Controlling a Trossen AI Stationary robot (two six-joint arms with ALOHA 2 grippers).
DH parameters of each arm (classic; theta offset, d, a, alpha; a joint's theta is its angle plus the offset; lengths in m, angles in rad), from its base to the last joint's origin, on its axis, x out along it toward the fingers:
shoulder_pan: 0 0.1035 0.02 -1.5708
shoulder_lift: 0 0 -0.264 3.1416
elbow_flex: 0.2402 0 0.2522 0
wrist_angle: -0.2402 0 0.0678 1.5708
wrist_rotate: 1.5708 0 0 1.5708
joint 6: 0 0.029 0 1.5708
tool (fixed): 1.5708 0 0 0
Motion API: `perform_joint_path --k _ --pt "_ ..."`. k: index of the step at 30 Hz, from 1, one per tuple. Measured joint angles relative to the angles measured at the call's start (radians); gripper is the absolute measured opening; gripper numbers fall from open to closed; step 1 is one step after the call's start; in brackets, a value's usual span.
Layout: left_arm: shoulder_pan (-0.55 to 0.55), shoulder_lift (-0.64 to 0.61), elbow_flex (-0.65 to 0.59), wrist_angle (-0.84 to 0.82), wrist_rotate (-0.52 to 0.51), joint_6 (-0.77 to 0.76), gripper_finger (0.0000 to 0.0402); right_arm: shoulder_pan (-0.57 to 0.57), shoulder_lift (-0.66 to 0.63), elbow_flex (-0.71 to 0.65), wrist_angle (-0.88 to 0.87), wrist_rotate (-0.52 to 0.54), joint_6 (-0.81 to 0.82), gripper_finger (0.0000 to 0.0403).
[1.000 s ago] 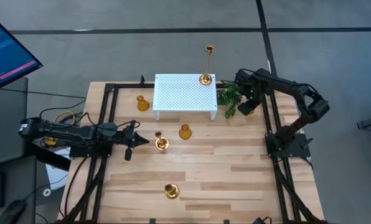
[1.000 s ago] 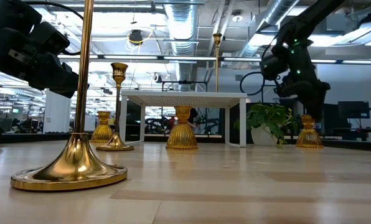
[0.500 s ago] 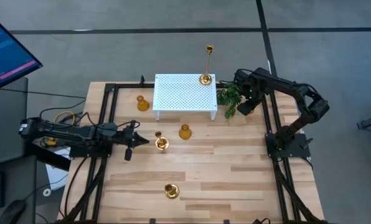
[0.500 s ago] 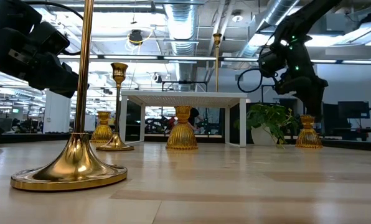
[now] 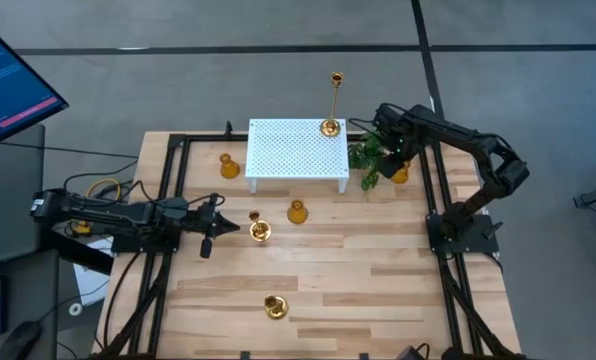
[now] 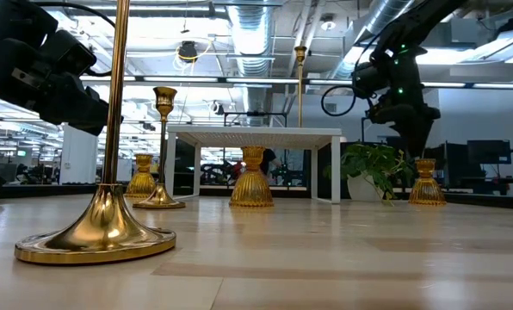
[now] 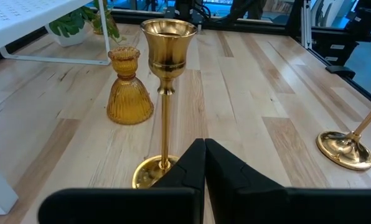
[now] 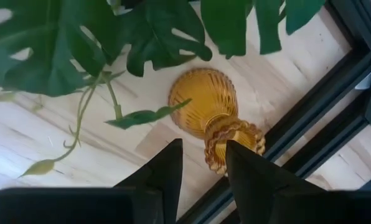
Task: Pick & Place candle stick holders
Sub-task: Put the right gold vase on the shelf
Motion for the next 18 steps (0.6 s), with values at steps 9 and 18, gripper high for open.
perform_joint_path --k 9,18 --pt "0.000 0.000 0.000 0.000 0.000 0.000 0.0008 0.000 0.000 0.000 -0.003 0.000 0.000 0.0113" --pt "0.000 0.000 0.000 0.000 0.000 0.000 0.0008 -0.001 -0.001 -0.096 0.028 -0.011 0.008 0.0113"
